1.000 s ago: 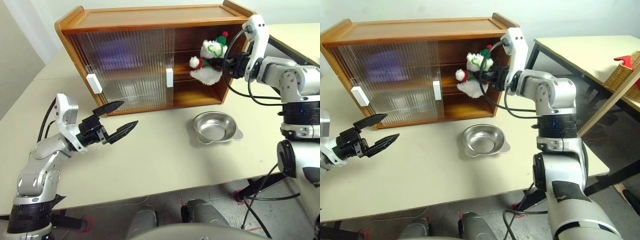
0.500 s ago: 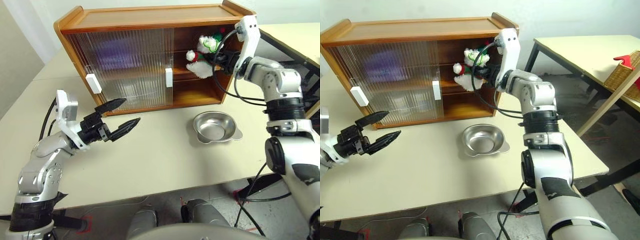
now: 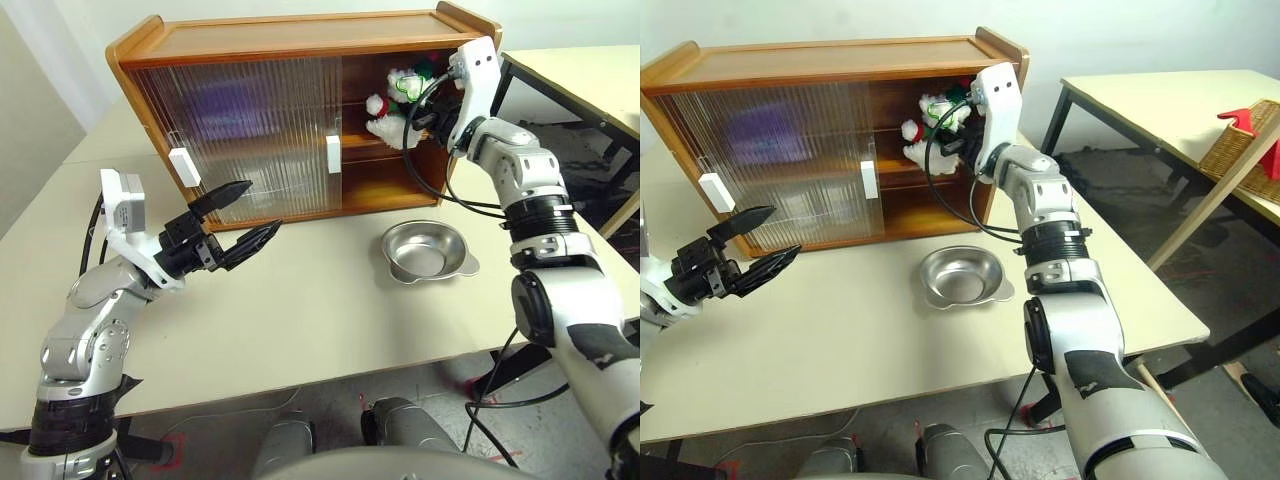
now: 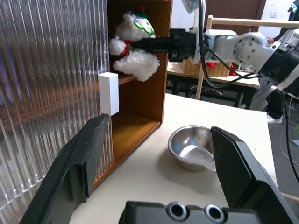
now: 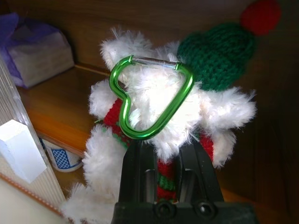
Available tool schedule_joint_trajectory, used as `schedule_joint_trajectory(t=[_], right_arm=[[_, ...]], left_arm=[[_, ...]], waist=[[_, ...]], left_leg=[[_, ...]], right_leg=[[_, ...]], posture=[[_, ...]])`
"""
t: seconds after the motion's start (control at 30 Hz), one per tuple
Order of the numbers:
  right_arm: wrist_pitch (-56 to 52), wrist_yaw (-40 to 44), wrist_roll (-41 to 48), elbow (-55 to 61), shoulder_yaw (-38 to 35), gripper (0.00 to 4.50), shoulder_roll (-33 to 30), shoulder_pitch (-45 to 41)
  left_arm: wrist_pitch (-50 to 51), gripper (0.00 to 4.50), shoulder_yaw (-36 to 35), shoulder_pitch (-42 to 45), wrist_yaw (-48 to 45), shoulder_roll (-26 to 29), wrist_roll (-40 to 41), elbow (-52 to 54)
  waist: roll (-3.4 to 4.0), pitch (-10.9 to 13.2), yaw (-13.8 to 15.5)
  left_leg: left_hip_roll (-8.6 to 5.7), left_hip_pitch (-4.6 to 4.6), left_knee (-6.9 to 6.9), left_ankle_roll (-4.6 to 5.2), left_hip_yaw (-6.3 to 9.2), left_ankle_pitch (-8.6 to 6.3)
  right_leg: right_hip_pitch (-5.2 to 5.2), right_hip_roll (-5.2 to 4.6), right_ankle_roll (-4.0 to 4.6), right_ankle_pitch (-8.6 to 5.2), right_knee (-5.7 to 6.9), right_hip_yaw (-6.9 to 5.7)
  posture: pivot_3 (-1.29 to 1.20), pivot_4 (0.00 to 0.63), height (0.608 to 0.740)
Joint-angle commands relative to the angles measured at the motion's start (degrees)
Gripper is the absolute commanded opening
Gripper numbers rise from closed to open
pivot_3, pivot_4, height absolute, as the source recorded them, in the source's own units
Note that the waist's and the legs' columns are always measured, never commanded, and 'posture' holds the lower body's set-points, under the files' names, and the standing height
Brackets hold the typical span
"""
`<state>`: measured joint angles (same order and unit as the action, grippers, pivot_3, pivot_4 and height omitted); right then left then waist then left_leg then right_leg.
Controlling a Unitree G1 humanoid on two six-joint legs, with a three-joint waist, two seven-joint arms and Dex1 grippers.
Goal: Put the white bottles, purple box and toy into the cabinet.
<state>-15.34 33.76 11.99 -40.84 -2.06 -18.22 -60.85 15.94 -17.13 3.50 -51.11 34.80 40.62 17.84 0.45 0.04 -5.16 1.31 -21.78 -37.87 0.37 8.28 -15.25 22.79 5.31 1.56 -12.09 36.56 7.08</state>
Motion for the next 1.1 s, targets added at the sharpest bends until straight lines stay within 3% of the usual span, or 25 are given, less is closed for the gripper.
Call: schedule_joint_trajectory(t=[0.03, 0.4, 0.67, 0.8, 1.07, 1.1], right_arm=[[8.11, 1.94, -1.56, -3.81, 0.24, 0.21, 0.91, -1.67], [18.71, 2.21, -1.08, -10.89, -2.91, 0.2, 3.35, -5.22], [23.98, 2.56, -5.11, -15.09, -0.34, 0.2, 2.11, -4.87], [25.53, 0.48, -7.3, -17.6, -0.08, 0.2, 1.32, -5.12], [26.54, -1.01, -9.5, -21.55, -0.16, 0.2, 0.04, -5.78], [26.75, -1.45, -9.44, -21.72, -0.37, 0.55, 0.15, -5.8]], left_arm=[[-0.01, 4.5, 0.11, -0.05, 0.36, 0.01, -0.28, 0.74], [-0.53, 4.5, -0.06, -0.95, -0.25, 0.0, -0.29, 0.17], [-1.54, 4.5, -0.32, -1.13, -1.51, 0.14, -0.73, -1.26], [-2.0, 4.5, -0.13, -1.67, -1.63, -0.08, -0.9, -1.19], [-2.12, 4.5, 0.16, -2.72, -1.16, -0.11, -1.03, -0.26], [-2.04, 4.5, 0.25, -2.69, -1.07, -0.08, -1.04, -0.18]], waist=[[0.0, 0.0, -0.04], [0.14, 0.09, -0.3], [0.16, 0.1, 0.21], [0.16, 0.1, 0.22], [0.16, 0.1, 0.21], [0.16, 0.1, 0.22]], left_leg=[[0.0, 0.01, 0.0, 0.0, 0.01, 0.0], [0.0, -0.02, 0.11, 0.0, 0.09, 0.0], [0.08, -0.14, 0.13, -0.07, 0.12, -0.03], [0.1, -0.17, 0.13, -0.31, 0.1, -0.23], [0.19, -0.16, 0.15, -0.22, 0.08, -0.38], [0.19, -0.13, 0.15, -0.22, 0.08, -0.38]], right_leg=[[0.0, 0.0, 0.02, 0.03, 0.0, 0.0], [0.14, 0.04, 0.19, 0.26, 0.0, 0.0], [0.21, 0.02, 0.74, 0.14, -0.01, -0.06], [0.2, -0.03, 0.29, 0.17, -0.03, -0.07], [0.17, -0.02, 0.26, 0.14, -0.11, -0.1], [0.14, -0.02, 0.26, 0.15, -0.11, -0.1]], posture=[[-0.09, 0.0, 0.74], [-0.09, 0.0, 0.74], [-0.08, 0.0, 0.74], [-0.08, 0.0, 0.74], [-0.08, 0.0, 0.74], [-0.08, 0.0, 0.74]])
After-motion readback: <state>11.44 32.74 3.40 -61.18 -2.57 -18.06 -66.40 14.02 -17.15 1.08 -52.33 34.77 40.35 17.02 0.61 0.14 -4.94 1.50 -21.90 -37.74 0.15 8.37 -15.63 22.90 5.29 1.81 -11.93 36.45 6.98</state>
